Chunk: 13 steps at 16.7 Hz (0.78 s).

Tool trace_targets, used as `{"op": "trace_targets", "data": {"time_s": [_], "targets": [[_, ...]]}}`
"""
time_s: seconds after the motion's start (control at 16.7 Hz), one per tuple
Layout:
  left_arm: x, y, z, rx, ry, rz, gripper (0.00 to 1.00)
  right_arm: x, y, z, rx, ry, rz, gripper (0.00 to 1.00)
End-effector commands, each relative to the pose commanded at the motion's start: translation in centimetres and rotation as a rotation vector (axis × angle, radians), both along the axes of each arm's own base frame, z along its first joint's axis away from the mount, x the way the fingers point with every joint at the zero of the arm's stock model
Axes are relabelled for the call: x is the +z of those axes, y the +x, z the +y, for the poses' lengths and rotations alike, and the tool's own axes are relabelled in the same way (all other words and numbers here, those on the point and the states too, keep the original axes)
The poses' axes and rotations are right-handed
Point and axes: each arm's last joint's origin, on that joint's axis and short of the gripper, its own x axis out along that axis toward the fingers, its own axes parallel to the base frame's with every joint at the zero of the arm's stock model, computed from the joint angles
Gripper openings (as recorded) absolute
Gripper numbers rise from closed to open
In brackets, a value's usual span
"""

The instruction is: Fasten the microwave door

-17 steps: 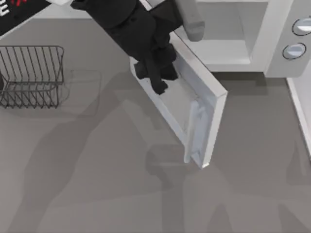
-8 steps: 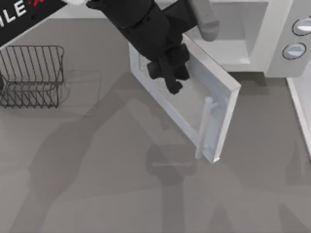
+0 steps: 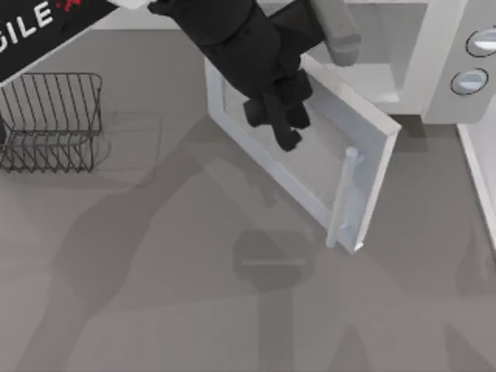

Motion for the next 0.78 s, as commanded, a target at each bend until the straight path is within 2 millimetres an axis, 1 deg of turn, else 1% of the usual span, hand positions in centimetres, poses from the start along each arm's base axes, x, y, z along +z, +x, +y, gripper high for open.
{"op": "trace_targets", "data": {"time_s": [0.24, 0.36, 0.6, 0.78], "targets": [[-1.4, -0.4, -1.1, -0.011, 0.035, 0.057, 0.0, 0.0, 0.0, 0.0, 0.0, 0.0, 0.0, 1.0], [-1.6, -0.4, -1.5, -0.01, 0.04, 0.064, 0.0, 0.0, 0.0, 0.0, 0.0, 0.0, 0.0, 1.0], [0.1, 0.0, -1.8, 0.004, -0.002, -0.005, 0.0, 0.0, 0.0, 0.0, 0.0, 0.0, 0.0, 1.0], [0.3, 0.1, -1.8, 0.006, -0.006, -0.013, 0.0, 0.0, 0.0, 0.0, 0.0, 0.0, 0.0, 1.0]]}}
